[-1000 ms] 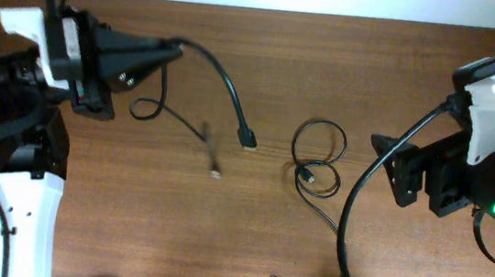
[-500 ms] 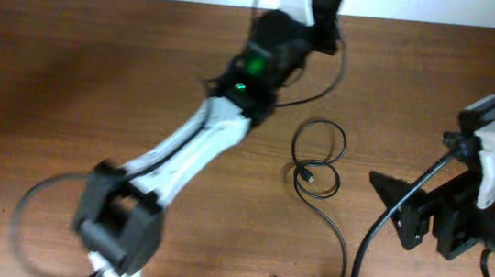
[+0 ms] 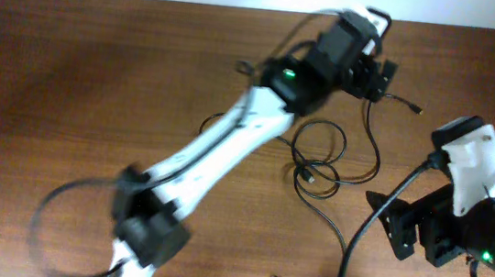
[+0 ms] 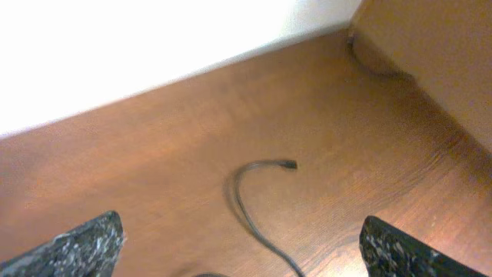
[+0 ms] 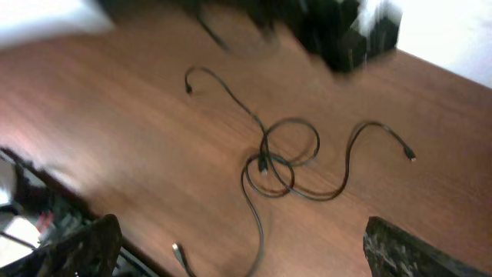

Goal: Untangle cables

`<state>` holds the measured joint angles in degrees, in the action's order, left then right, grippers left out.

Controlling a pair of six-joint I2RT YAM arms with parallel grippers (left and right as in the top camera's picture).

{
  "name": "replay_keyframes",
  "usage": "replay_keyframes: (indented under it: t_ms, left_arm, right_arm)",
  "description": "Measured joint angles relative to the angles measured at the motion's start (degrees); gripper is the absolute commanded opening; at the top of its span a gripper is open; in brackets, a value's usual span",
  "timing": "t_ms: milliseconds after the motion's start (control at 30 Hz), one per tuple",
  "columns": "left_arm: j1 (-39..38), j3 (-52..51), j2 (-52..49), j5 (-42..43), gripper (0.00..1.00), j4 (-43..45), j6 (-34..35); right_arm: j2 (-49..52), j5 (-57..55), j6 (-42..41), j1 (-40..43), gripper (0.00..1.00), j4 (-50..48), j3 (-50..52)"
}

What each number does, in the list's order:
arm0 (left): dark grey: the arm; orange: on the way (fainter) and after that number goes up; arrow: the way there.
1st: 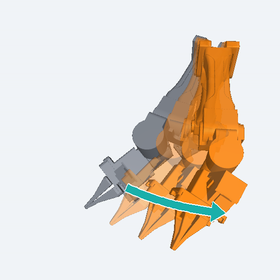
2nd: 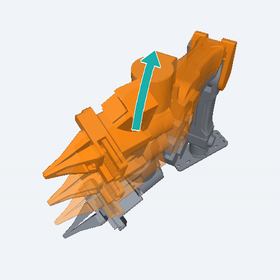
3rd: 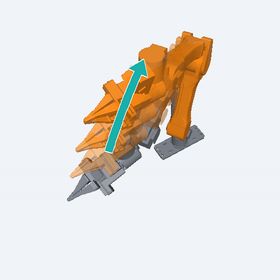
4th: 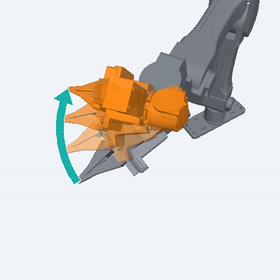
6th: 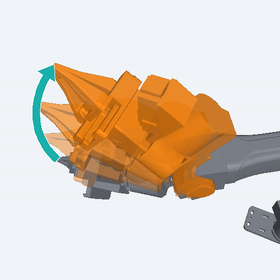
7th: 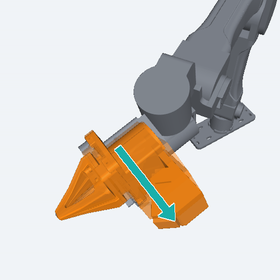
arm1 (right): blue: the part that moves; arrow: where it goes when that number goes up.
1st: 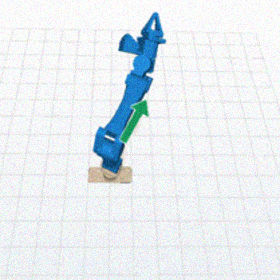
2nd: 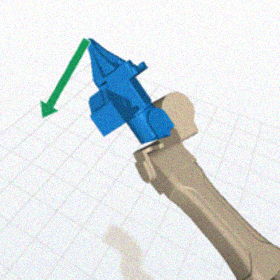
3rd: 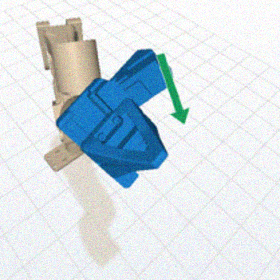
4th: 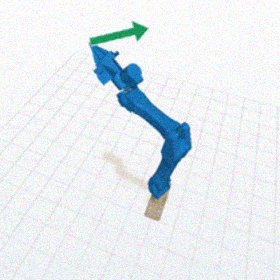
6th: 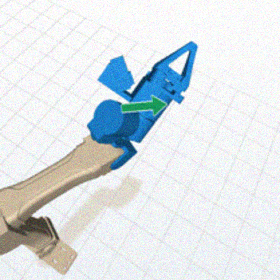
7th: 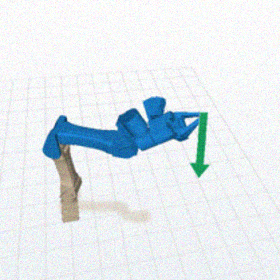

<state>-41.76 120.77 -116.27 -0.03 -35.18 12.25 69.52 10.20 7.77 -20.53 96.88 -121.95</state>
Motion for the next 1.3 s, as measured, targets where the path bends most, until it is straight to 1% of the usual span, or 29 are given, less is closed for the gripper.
replay_keyframes:
  t_ms: [33,100,133,167,200,267,333,367,400,467,533,567,600,633,667,700,733,767,800,867,900,933,967,1000,1033,1067,1133,1233,1300]
  left_arm:
    - [0.7,0.9,6.8,0.0,0.99,-2.9,-3.6]
    - [0.6,2.1,17.8,0.1,0.99,-5.0,-8.6]
    - [0.4,2.3,22.8,0.0,0.99,-5.1,-10.9]
    - [0.4,2.6,26.3,0.0,0.99,-3.5,-13.4]
    - [0.4,2.6,28.0,-0.8,0.99,-1.6,-15.4]
    - [0.3,2.4,29.7,-5.0,0.99,0.8,-19.3]
    - [0.3,2.4,31.3,-9.3,0.99,0.4,-21.4]
    - [0.3,2.4,32.6,-13.0,0.99,-1.0,-22.5]
    - [0.3,2.4,32.8,-14.6,0.99,-1.1,-22.8]
    - [0.3,2.4,32.8,-16.5,0.99,-0.5,-24.5]
    - [0.5,-1.2,34.4,-21.1,0.99,0.4,-26.7]
    - [1.7,-7.0,37.6,-22.3,0.99,1.9,-27.2]
    - [3.7,-13.5,40.8,-23.2,0.99,4.9,-27.5]
    - [7.0,-23.7,46.9,-24.1,0.99,8.9,-27.8]
    - [10.6,-34.2,54.6,-24.5,0.99,13.2,-27.9]
    - [13.4,-42.3,61.0,-22.9,0.99,16.2,-27.9]
    - [14.8,-48.9,67.7,-19.8,0.99,18.8,-27.9]
    - [15.1,-50.6,70.1,-17.1,0.99,19.3,-27.5]
    - [15.1,-51.4,71.1,-14.1,0.99,18.9,-26.1]
    - [15.2,-51.9,70.6,-10.8,0.99,16.0,-23.5]
    - [15.2,-52.2,70.0,-9.6,0.99,13.9,-22.0]
    - [15.2,-52.3,69.5,-9.1,0.99,12.6,-21.4]
    - [15.2,-52.4,69.2,-8.7,0.99,11.2,-20.9]
    - [15.2,-52.5,69.3,-8.6,0.99,10.3,-20.5]
    - [15.2,-52.5,69.4,-8.4,0.99,9.3,-20.2]
    - [15.2,-52.5,69.4,-8.3,0.99,8.1,-20.1]
    - [15.2,-52.5,69.4,-8.3,0.99,6.0,-20.1]
    - [15.2,-52.5,69.4,-8.3,0.99,4.7,-20.1]
    - [15.2,-52.5,69.4,-8.3,0.99,4.5,-20.1]
  right_arm:
    - [0.2,2.6,3.7,0.0,0.99,-0.5,2.8]
    - [2.7,8.5,10.8,0.0,0.99,-3.2,7.1]
    - [5.6,12.2,14.9,0.0,0.99,-6.4,8.1]
    - [8.4,15.1,17.3,0.0,0.99,-14.1,8.9]
    - [9.2,16.1,18.3,0.0,0.99,-19.8,9.2]
    - [9.2,17.2,20.2,0.0,0.99,-34.4,8.2]
    - [8.7,16.4,22.6,0.2,0.99,-43.5,6.6]
    - [8.5,13.1,25.0,0.2,0.99,-52.1,5.7]
    - [8.4,11.3,25.5,0.3,0.99,-53.6,5.6]
    - [7.7,6.0,25.4,0.4,0.99,-52.1,6.5]
    - [0.7,1.8,25.4,2.0,0.99,-56.7,18.2]
    - [-5.2,-0.8,25.2,3.6,0.99,-61.7,26.9]
    - [-15.3,-2.4,23.7,6.8,0.99,-70.4,40.9]
    - [-22.7,-3.5,22.5,9.3,0.99,-71.7,48.6]
    - [-28.5,-3.6,20.1,11.0,0.99,-76.0,52.4]
    - [-33.2,-3.7,14.8,13.5,0.99,-75.2,54.0]
    - [-34.6,-3.2,10.1,14.5,0.99,-73.8,54.0]
    - [-33.6,0.1,5.7,14.6,0.99,-69.5,53.7]
    - [-30.1,5.4,2.4,14.6,0.99,-64.7,54.1]
    - [-22.3,13.8,0.6,14.6,0.99,-56.3,53.9]
    - [-14.0,20.4,1.7,14.6,0.99,-50.2,54.6]
    - [-7.6,24.1,4.3,14.3,1.0,-44.9,54.8]
    - [1.0,28.2,9.3,12.6,0.93,-38.6,55.0]
    - [5.7,30.2,12.9,11.1,0.87,-35.3,55.0]
    - [11.8,31.9,19.8,8.5,0.95,-31.5,55.1]
    - [16.8,31.8,22.3,6.1,0.98,-30.8,55.0]
    - [22.3,26.2,26.1,3.9,0.99,-31.5,55.0]
    - [26.9,13.9,26.3,3.8,0.99,-33.0,55.0]
    - [27.2,7.1,26.1,3.8,0.99,-34.4,55.0]
